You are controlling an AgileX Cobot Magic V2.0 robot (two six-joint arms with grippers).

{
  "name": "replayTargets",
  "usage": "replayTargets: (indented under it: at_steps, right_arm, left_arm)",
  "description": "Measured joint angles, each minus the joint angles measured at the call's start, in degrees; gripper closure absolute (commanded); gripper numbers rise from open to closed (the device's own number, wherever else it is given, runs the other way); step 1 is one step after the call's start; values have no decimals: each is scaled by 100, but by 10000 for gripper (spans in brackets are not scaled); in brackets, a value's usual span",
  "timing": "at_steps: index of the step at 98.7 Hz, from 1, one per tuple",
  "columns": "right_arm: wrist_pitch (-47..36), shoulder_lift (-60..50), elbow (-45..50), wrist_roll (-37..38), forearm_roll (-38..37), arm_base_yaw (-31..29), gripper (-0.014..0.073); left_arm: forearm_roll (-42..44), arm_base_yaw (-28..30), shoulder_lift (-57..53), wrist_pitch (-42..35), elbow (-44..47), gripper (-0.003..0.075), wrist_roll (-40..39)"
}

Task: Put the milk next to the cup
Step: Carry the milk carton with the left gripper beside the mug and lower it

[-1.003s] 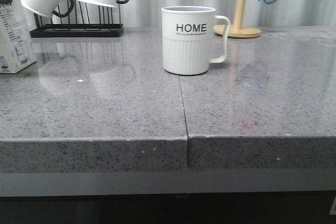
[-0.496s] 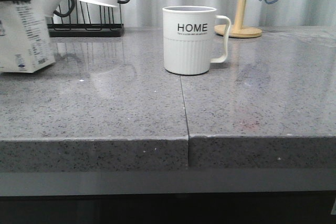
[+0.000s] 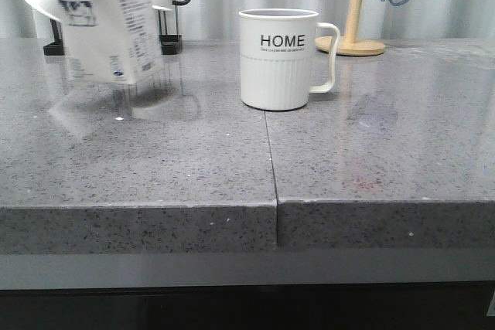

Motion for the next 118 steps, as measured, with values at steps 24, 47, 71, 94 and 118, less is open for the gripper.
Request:
replayTargets:
  at_steps: [24, 47, 71, 94, 118]
  right_arm:
    - [0, 0, 0, 0, 0, 0, 662]
    - [0, 0, 0, 0, 0, 0, 662]
    - [0, 0, 0, 0, 0, 0, 662]
    - [0, 0, 0, 0, 0, 0, 662]
    - [0, 0, 0, 0, 0, 0, 662]
  left_arm:
    - [-859, -454, 430, -325, -393, 494, 600]
    - [-1330, -833, 780, -592, -656, 494, 923]
    - [-1625, -1039, 1007, -865, -692, 494, 947]
    - [-1833, -1154, 1065, -1094, -692, 493, 968]
    - [-1956, -1241, 1120, -1130, -704, 487, 1086]
